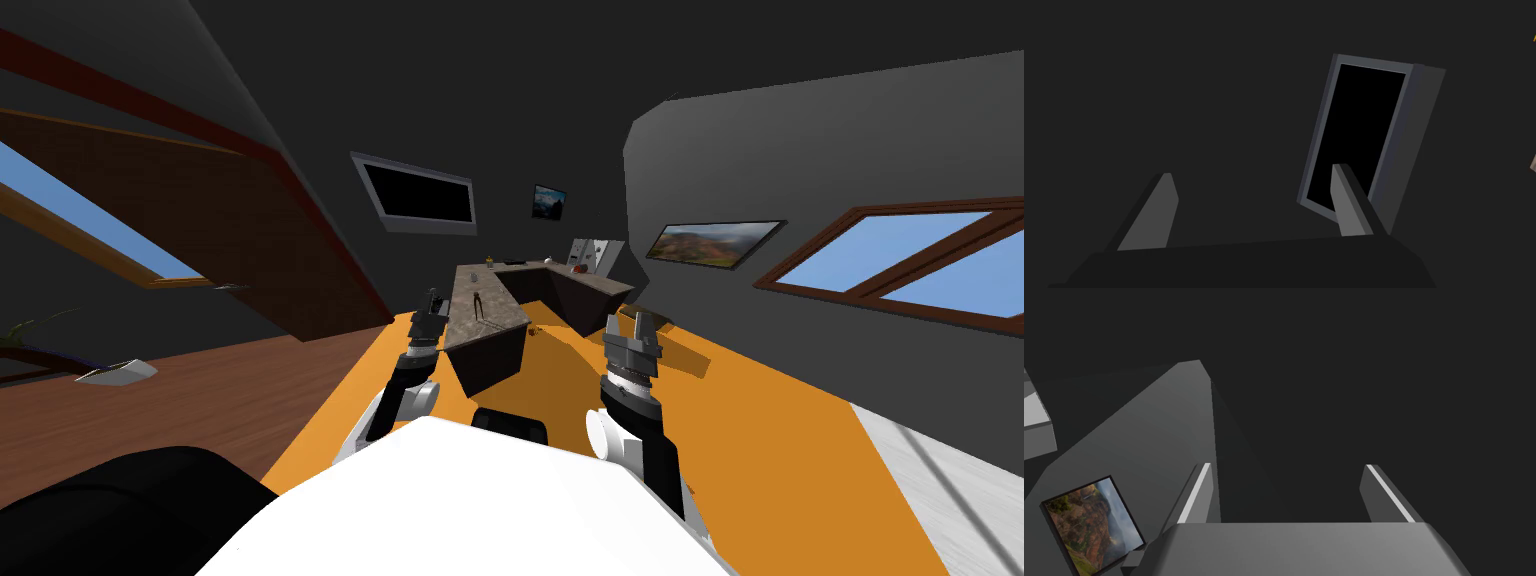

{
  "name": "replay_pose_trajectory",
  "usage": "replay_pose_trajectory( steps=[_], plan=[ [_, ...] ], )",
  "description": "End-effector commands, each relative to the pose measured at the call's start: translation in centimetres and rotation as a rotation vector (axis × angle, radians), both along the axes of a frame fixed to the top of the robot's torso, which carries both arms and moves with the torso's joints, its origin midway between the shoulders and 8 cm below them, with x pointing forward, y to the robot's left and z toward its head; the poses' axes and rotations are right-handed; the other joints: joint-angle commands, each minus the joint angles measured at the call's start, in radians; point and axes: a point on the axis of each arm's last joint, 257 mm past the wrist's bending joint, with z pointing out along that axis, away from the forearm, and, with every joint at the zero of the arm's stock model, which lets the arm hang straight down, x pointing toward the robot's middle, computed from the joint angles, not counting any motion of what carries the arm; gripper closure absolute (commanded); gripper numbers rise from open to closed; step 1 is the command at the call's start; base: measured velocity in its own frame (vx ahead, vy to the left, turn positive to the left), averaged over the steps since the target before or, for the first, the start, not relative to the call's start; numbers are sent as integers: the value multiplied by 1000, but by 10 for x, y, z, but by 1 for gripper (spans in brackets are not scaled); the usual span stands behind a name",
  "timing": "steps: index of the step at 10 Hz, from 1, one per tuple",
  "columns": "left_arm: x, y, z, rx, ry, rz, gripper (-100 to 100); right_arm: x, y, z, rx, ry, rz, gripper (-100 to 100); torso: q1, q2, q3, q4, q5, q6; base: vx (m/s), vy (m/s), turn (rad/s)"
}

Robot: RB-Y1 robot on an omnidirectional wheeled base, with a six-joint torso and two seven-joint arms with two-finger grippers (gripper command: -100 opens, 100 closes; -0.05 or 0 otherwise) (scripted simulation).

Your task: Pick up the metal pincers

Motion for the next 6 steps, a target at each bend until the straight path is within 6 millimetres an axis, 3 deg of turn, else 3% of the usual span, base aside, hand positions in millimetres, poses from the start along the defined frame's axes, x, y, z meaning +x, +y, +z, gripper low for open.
replay_pose_trajectory(
  steps=[1, 6],
  plan=[
    [3, 1, -4, 5, 15, -23, -100, 0, 0, 0, 0, 0, 0, 0, 0, 0, 0, 0, 0, 0, 17, -14, 10],
    [14, 19, -22, -79, 72, -79, -100, 0, 0, 0, 0, 0, 0, 0, -2, -4, -2, -1, 0, 0, 53, -34, 18]
  ],
)
